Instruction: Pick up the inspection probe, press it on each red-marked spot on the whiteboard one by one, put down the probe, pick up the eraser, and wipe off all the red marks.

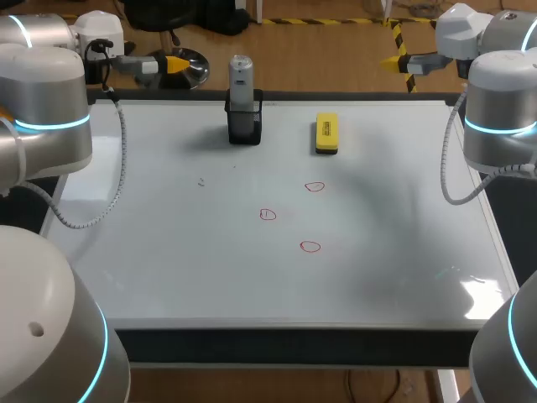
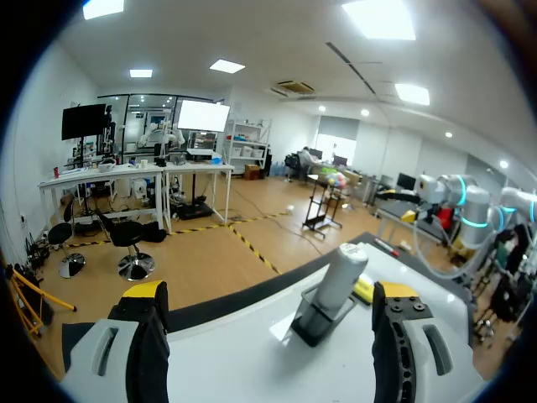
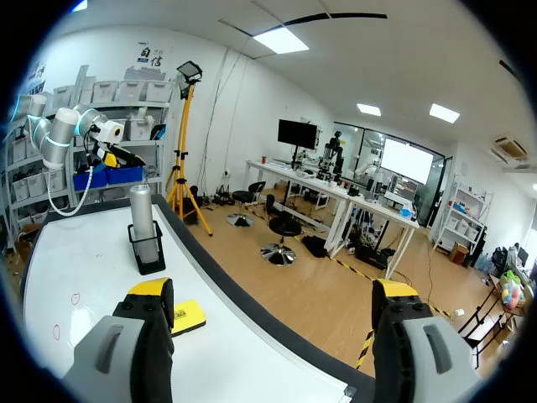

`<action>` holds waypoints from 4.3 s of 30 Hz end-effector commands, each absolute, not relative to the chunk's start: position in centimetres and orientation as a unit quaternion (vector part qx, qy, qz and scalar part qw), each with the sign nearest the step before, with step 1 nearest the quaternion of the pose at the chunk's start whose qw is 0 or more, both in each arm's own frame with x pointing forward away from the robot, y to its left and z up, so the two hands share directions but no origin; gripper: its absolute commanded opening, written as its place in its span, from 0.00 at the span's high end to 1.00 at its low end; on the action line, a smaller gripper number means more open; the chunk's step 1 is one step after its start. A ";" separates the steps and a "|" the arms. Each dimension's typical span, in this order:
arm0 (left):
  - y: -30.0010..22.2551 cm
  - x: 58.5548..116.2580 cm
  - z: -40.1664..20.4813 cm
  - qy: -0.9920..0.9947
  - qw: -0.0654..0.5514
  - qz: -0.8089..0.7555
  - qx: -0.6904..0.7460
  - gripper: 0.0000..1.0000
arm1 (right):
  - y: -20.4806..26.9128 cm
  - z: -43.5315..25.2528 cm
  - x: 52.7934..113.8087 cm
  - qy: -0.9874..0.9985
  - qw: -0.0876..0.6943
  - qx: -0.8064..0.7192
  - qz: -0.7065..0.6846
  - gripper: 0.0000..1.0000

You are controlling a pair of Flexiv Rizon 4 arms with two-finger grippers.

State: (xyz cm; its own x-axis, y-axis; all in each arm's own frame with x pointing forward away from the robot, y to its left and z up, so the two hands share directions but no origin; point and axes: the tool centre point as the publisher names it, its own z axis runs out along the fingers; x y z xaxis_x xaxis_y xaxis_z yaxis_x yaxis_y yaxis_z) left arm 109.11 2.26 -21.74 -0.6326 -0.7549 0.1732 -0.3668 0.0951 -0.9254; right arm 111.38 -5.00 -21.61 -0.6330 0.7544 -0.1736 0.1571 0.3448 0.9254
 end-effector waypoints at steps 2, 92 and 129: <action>2.3 109.1 -21.7 0.718 0.177 -0.548 -0.390 0.00 | -5.0 -21.6 111.4 0.761 0.306 0.300 0.488 0.00; -9.0 110.5 -27.6 0.730 -0.005 -0.678 -0.091 0.00 | -5.0 -21.6 111.4 0.761 0.306 0.300 0.488 0.00; -16.3 108.7 -28.5 0.726 -0.006 -0.684 -0.072 0.00 | -5.0 -21.6 111.4 0.761 0.306 0.300 0.488 0.00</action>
